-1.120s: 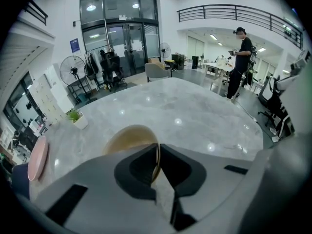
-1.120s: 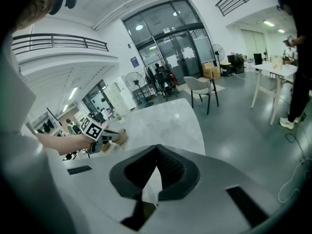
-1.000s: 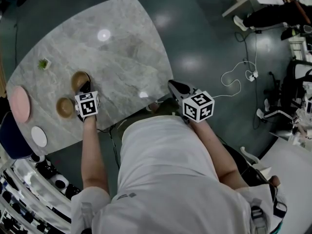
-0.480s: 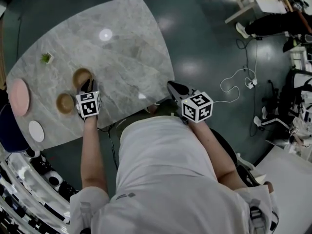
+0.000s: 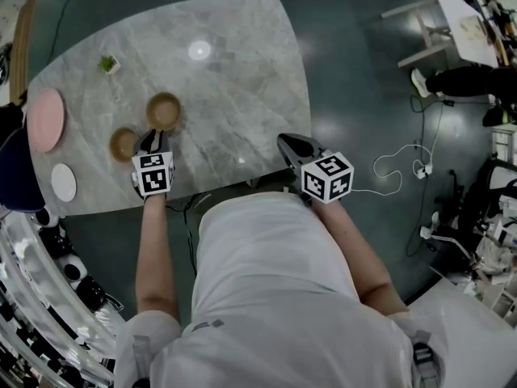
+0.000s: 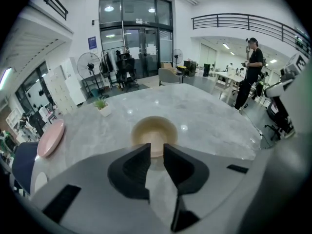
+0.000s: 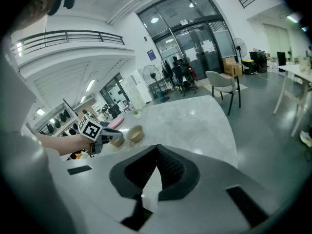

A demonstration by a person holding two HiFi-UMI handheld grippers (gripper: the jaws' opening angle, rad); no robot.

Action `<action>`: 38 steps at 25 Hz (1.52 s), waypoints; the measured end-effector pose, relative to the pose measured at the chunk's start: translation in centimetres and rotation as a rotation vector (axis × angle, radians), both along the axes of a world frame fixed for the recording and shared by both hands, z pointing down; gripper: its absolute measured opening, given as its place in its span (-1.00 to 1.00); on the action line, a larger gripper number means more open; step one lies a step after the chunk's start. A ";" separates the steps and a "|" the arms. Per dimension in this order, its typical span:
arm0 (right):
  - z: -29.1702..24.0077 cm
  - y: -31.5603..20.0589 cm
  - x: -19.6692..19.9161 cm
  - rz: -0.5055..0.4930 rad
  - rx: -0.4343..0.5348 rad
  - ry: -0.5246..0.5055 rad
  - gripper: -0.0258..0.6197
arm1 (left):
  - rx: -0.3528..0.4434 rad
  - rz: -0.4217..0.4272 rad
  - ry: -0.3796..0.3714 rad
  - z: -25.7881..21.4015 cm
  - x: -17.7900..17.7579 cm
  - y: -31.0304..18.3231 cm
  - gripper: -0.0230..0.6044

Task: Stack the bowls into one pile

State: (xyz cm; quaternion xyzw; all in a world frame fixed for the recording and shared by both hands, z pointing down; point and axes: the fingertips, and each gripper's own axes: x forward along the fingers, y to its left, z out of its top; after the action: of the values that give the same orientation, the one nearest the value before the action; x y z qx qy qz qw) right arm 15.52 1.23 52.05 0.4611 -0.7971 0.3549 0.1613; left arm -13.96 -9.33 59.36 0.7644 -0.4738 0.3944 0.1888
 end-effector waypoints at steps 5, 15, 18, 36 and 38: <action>-0.2 -1.2 -3.6 -0.068 0.003 -0.013 -0.89 | -0.002 -0.062 -0.022 -0.3 -4.2 1.3 -0.71; -0.3 -3.3 -10.8 -0.157 0.008 -0.027 -0.89 | -0.042 -0.103 -0.064 1.0 -10.9 2.9 -0.71; -0.2 -3.5 -12.2 -0.160 0.005 -0.019 -0.89 | -0.060 -0.087 -0.074 1.7 -12.2 3.0 -0.70; 0.2 -2.5 -13.8 -0.056 -0.026 0.020 -0.89 | -0.169 0.089 -0.075 6.0 -11.9 3.4 -0.53; 0.2 -2.4 -13.7 -0.043 -0.027 0.020 -0.89 | -0.173 0.103 -0.081 6.2 -11.9 3.3 -0.55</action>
State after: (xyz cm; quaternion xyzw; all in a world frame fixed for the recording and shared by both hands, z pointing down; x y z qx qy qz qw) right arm 1.80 -1.19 52.27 0.4450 -0.8004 0.3574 0.1831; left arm -25.91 -6.04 65.60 0.7520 -0.4053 0.4738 0.2141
